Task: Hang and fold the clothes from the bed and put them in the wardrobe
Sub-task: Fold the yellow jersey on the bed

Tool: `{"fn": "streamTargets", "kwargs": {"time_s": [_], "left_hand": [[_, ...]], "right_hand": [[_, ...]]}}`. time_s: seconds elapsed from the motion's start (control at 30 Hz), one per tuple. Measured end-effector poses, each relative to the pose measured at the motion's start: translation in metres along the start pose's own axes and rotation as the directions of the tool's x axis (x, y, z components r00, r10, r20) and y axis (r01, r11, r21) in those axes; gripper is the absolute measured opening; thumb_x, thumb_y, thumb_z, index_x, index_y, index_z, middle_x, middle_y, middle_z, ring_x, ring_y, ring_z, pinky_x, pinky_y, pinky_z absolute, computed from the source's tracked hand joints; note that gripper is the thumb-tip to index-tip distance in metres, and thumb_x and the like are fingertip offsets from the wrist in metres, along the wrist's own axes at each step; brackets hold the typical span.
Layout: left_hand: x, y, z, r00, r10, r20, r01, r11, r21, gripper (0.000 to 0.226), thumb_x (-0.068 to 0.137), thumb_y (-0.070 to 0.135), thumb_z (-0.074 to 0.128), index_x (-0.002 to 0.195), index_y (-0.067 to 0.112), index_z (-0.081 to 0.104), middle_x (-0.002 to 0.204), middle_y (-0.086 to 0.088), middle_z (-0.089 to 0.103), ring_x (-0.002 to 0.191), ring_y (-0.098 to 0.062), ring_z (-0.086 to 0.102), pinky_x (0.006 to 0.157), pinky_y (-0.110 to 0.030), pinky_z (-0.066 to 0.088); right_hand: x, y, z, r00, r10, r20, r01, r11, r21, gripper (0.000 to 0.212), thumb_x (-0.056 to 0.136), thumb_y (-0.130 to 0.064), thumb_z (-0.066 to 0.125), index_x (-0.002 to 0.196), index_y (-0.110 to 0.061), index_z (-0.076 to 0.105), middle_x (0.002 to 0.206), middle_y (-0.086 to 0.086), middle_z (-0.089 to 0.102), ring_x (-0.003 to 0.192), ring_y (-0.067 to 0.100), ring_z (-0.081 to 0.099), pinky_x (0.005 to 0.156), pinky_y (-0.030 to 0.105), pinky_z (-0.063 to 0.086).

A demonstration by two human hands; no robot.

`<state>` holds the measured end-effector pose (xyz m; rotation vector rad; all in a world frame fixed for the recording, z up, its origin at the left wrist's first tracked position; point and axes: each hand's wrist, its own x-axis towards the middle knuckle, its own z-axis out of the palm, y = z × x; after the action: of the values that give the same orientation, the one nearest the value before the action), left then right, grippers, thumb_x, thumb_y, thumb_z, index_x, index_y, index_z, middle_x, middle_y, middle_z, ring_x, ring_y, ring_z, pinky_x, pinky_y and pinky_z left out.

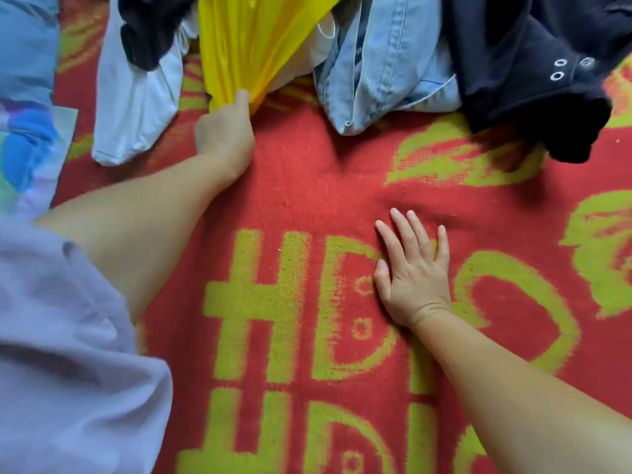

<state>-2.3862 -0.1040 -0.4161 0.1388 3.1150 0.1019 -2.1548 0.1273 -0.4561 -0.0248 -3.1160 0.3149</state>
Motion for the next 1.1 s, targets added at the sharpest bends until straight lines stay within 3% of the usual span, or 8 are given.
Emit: {"fn": "streamTargets", "kwargs": {"time_s": [0.23, 0.43, 0.57, 0.63, 0.7, 0.83, 0.97, 1.1], "left_hand": [[-0.179, 0.03, 0.017, 0.976, 0.209, 0.059, -0.216, 0.956, 0.199, 0.023, 0.085, 0.009, 0.061, 0.108, 0.009, 0.06, 0.069, -0.007, 0.067, 0.058, -0.029, 0.066, 0.045, -0.028, 0.032], [-0.345, 0.048, 0.002, 0.861, 0.151, 0.485, -0.144, 0.988, -0.052, 0.04, 0.101, 0.04, 0.03, 0.131, 0.014, 0.038, 0.101, -0.013, 0.069, 0.094, -0.035, 0.065, 0.062, -0.034, 0.034], [-0.436, 0.078, -0.067, 0.749, 0.219, 0.626, -0.128, 0.974, -0.187, 0.056, 0.096, 0.056, 0.035, 0.137, 0.018, 0.034, 0.11, -0.015, 0.065, 0.104, -0.035, 0.061, 0.077, -0.04, 0.046], [-0.448, 0.094, -0.115, 0.744, 0.301, 0.596, -0.157, 0.946, -0.282, 0.051, 0.094, 0.051, 0.043, 0.135, 0.02, 0.038, 0.112, -0.017, 0.064, 0.107, -0.036, 0.059, 0.081, -0.041, 0.045], [-0.435, 0.1, -0.167, 0.779, 0.32, 0.539, -0.178, 0.937, -0.3, 0.049, 0.091, 0.042, 0.052, 0.135, 0.022, 0.04, 0.114, -0.017, 0.064, 0.108, -0.036, 0.058, 0.081, -0.041, 0.044], [-0.374, 0.079, -0.276, 0.898, 0.169, 0.407, -0.094, 0.976, -0.198, 0.044, 0.087, 0.02, 0.054, 0.13, 0.02, 0.047, 0.113, -0.015, 0.064, 0.108, -0.037, 0.059, 0.078, -0.041, 0.046], [-0.321, 0.048, -0.381, 0.972, 0.111, 0.208, -0.044, 0.952, -0.303, 0.01, 0.078, 0.011, 0.05, 0.072, 0.011, 0.058, 0.073, -0.01, 0.059, 0.08, -0.036, 0.059, 0.056, -0.035, 0.037], [-0.304, 0.032, -0.475, 0.996, 0.023, -0.091, -0.083, 0.672, -0.735, 0.019, 0.068, 0.027, 0.046, 0.053, 0.015, 0.047, 0.051, -0.001, 0.044, 0.051, -0.015, 0.041, 0.048, -0.028, 0.026]], "right_hand": [[0.003, 0.003, 0.002, 0.999, 0.004, 0.049, -0.004, 1.0, 0.001, 0.062, 0.091, -0.041, 0.021, 0.15, -0.024, 0.03, 0.159, 0.0, 0.021, 0.147, 0.018, 0.011, 0.117, 0.052, -0.002], [-0.063, -0.026, -0.028, 0.959, 0.067, 0.277, -0.105, 0.987, 0.124, 0.075, 0.094, -0.024, 0.048, 0.154, -0.023, 0.003, 0.161, 0.004, 0.01, 0.148, 0.02, 0.012, 0.118, 0.048, 0.01], [-0.143, -0.048, -0.09, 0.834, -0.157, 0.529, 0.118, 0.987, 0.107, 0.086, 0.092, -0.017, 0.049, 0.15, -0.038, -0.011, 0.161, 0.006, -0.004, 0.148, 0.022, 0.008, 0.117, 0.045, 0.018], [-0.155, -0.054, -0.128, 0.763, -0.247, 0.597, 0.25, 0.965, 0.08, 0.061, 0.096, -0.017, 0.044, 0.151, -0.035, 0.024, 0.162, 0.003, 0.001, 0.149, 0.02, 0.0, 0.119, 0.046, 0.01], [-0.151, -0.06, -0.176, 0.747, -0.273, 0.606, 0.283, 0.956, 0.082, 0.041, 0.097, -0.02, 0.045, 0.137, -0.026, 0.048, 0.155, 0.002, 0.029, 0.147, 0.018, 0.018, 0.118, 0.044, 0.008], [-0.118, -0.069, -0.306, 0.896, -0.106, 0.431, -0.005, 0.968, 0.249, 0.027, 0.084, -0.001, 0.049, 0.106, -0.009, 0.062, 0.109, 0.018, 0.066, 0.105, 0.032, 0.059, 0.091, 0.039, 0.04], [-0.091, -0.092, -0.434, 0.968, -0.121, 0.218, 0.035, 0.931, 0.363, 0.014, 0.085, -0.006, 0.051, 0.085, 0.0, 0.063, 0.085, 0.017, 0.065, 0.081, 0.03, 0.058, 0.069, 0.039, 0.043], [-0.088, -0.112, -0.539, 0.995, -0.079, 0.068, 0.031, 0.847, 0.53, 0.024, 0.096, -0.018, 0.052, 0.082, -0.002, 0.065, 0.073, 0.009, 0.061, 0.062, 0.016, 0.051, 0.057, 0.031, 0.041]]}}
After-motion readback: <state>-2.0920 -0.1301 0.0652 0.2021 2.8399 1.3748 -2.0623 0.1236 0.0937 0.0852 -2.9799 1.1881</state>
